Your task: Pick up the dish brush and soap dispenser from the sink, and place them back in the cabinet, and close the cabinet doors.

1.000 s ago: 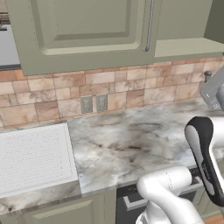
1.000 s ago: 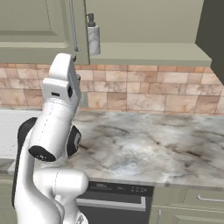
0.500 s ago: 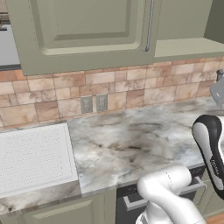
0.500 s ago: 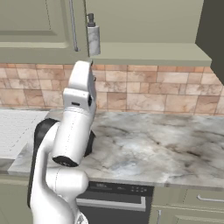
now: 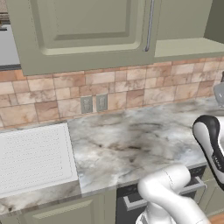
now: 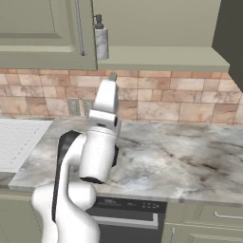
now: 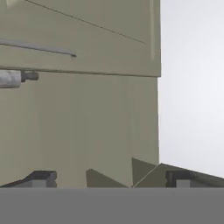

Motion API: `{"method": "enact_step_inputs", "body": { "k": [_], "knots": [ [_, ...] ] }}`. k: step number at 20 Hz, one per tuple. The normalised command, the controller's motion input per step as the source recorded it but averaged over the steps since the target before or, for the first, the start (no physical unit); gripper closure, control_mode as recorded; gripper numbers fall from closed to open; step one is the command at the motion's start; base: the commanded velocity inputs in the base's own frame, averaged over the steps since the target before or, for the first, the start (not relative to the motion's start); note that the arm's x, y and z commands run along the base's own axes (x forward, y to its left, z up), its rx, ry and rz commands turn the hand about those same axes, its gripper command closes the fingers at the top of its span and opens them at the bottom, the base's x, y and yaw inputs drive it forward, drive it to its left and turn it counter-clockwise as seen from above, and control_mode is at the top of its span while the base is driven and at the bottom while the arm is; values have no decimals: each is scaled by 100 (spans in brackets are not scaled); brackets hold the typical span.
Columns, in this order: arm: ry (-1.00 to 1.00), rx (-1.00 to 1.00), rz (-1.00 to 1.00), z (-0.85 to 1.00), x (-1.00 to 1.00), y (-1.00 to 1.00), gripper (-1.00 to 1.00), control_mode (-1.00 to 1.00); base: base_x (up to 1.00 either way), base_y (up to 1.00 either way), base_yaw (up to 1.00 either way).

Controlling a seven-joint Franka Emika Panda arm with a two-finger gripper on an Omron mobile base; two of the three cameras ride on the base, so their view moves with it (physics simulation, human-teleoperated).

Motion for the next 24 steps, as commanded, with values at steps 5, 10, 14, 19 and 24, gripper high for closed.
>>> {"method": "enact_step_inputs", "body": {
  "k": [5, 10, 14, 19, 24],
  "knots": [
    [-11, 0, 0, -13, -5, -47, -100, -100, 0, 0, 0],
    [-9, 0, 1, -3, -6, -53, -100, -100, 0, 0, 0],
    [-6, 0, 1, 0, -4, -49, -100, -100, 0, 0, 0],
    [-7, 0, 0, -5, -5, -45, -100, -100, 0, 0, 0],
    [-8, 0, 0, -19, -6, -35, -100, -100, 0, 0, 0]
  ]
}}
